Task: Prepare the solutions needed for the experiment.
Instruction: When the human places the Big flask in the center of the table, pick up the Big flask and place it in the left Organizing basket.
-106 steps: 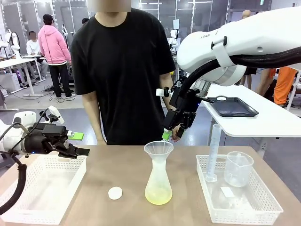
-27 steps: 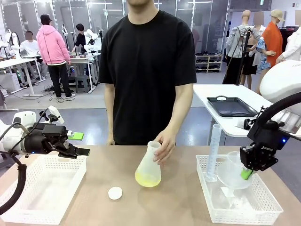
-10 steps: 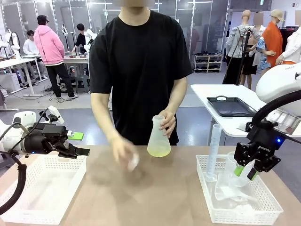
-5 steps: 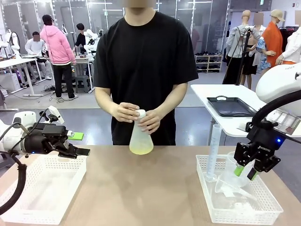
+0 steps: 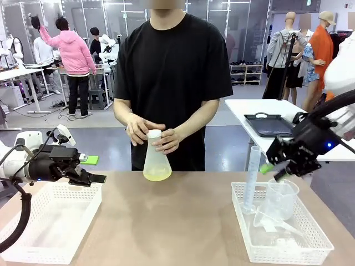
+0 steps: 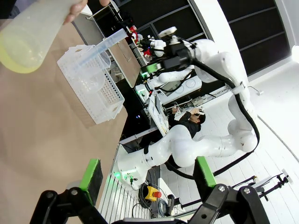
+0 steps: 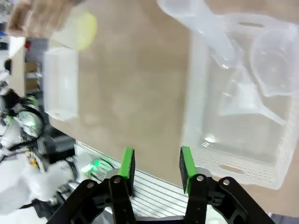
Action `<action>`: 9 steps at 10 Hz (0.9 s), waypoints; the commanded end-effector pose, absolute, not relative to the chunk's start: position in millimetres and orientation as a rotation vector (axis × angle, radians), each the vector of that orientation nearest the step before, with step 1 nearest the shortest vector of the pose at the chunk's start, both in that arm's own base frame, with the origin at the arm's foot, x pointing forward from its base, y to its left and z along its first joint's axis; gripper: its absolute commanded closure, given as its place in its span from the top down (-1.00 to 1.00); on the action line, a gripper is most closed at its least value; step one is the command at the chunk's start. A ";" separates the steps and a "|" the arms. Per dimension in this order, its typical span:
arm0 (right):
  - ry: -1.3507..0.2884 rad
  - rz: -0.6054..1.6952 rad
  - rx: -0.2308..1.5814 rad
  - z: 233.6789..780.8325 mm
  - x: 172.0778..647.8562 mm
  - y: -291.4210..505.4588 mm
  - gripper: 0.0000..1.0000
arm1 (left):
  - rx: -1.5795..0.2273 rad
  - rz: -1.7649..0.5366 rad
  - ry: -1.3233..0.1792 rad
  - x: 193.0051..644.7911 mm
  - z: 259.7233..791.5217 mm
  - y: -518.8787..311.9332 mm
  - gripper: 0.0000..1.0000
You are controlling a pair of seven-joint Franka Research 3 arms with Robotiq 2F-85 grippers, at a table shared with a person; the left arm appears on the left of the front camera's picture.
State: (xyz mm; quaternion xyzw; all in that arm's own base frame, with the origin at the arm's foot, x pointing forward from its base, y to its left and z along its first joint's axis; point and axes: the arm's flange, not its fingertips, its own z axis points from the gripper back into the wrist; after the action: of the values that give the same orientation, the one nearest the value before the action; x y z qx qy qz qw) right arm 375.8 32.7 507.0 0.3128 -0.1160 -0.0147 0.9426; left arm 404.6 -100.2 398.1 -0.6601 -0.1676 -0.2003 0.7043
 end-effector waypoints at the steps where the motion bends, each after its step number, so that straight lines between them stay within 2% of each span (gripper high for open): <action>1: -0.330 -0.057 0.774 499.5 352.0 38.1 0.00 | -1.472 -0.463 -0.365 403.3 400.4 -99.3 1.00; 3: -0.343 -0.079 0.894 504.2 342.4 36.0 0.00 | -1.472 -0.463 -0.365 403.3 400.4 -99.3 1.00; 5: -0.263 -0.024 1.101 498.0 347.0 24.8 0.00 | -1.472 -0.463 -0.365 403.3 400.4 -99.3 1.00; 9: -0.125 0.042 1.268 474.3 362.6 0.3 0.00 | -1.472 -0.463 -0.365 403.3 400.4 -99.3 1.00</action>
State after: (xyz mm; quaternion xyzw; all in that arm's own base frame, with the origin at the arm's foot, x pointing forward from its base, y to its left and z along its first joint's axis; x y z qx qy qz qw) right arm 345.9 11.1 479.4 0.5763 -0.0783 0.0070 0.8134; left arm 404.7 -100.2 398.2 -0.6600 -0.1676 -0.2004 0.7043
